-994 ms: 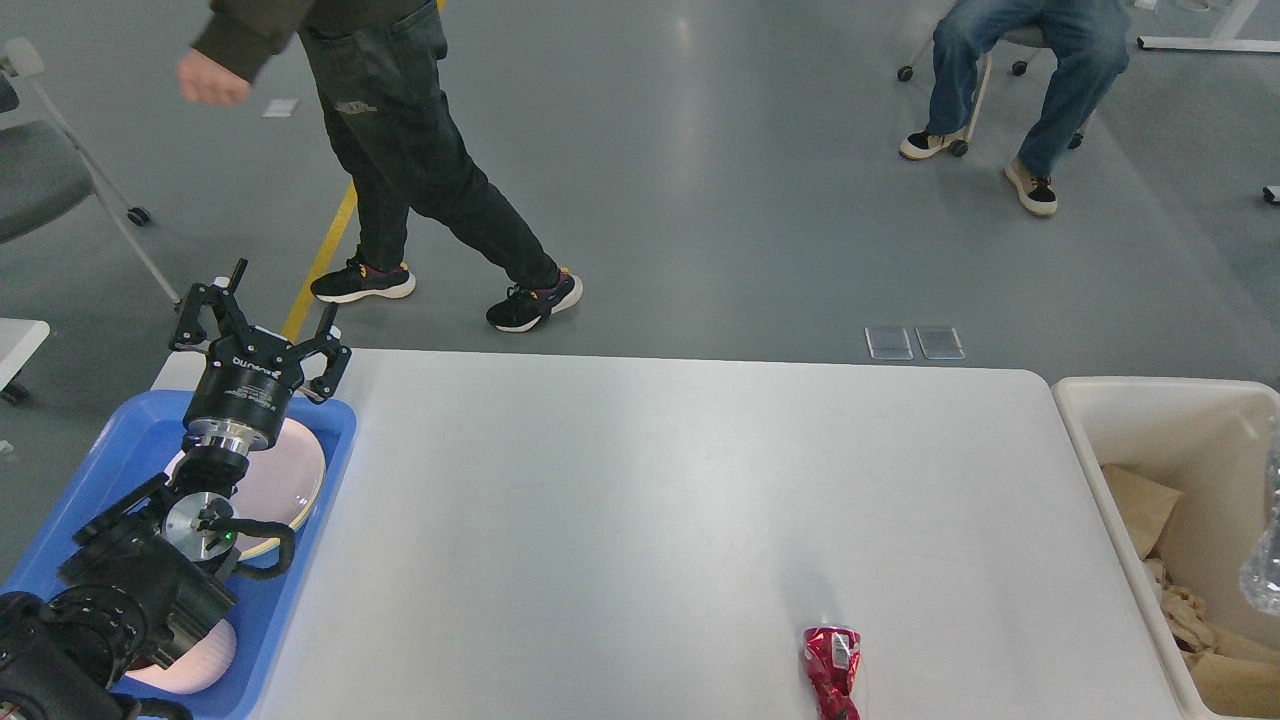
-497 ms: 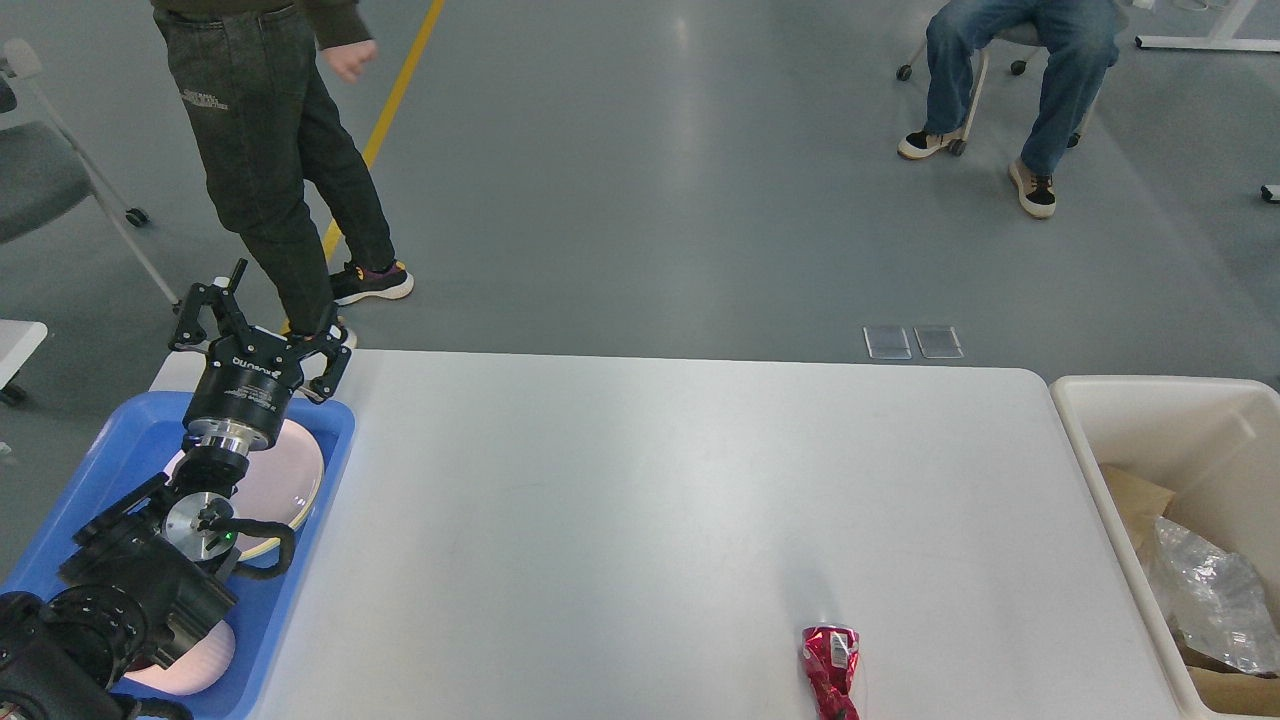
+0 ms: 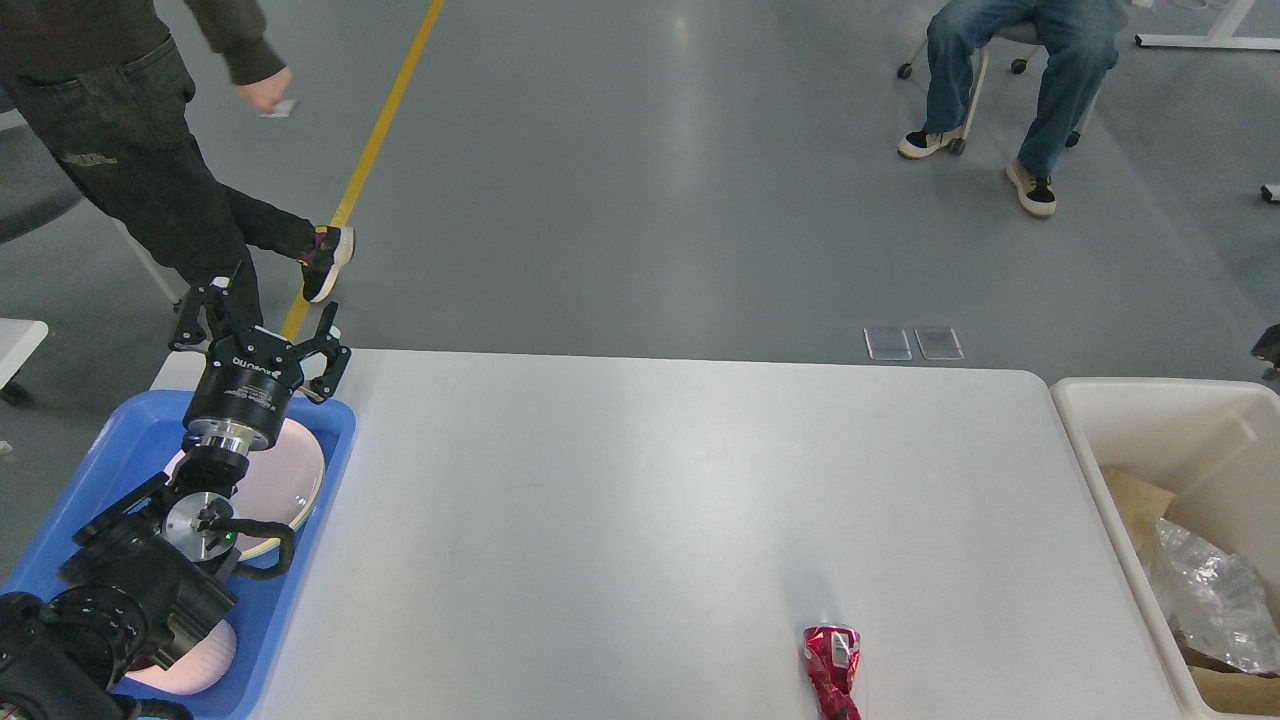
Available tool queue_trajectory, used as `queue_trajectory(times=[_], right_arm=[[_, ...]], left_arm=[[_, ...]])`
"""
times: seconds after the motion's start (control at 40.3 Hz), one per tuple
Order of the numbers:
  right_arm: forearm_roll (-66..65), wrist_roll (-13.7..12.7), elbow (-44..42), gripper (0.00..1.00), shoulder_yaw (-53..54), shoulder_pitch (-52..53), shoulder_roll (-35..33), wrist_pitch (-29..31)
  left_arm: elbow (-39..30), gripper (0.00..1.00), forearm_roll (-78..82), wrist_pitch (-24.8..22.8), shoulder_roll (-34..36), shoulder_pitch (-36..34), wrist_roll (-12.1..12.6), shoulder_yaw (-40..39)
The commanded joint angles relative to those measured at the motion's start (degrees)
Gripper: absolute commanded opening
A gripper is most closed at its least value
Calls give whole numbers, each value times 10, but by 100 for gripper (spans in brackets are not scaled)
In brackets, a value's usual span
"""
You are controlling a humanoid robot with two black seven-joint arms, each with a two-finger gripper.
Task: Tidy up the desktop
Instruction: 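Bring the right gripper back over the table toward the red can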
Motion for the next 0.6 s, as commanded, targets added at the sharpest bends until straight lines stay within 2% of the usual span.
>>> queue_trajectory(times=[0.0,0.149,0.323,0.571], right_arm=[[68,0,32,100,-41,64,33,88],[132,0,41,100,-85,119,105,130],[204,1,39,100,-146,198,245,129],[327,0,36,100,-142,246,395,130]], left_arm=[[0,96,0,0,0,0,0,0],[0,96,0,0,0,0,0,0],[0,96,0,0,0,0,-1,0],[0,96,0,0,0,0,0,0]])
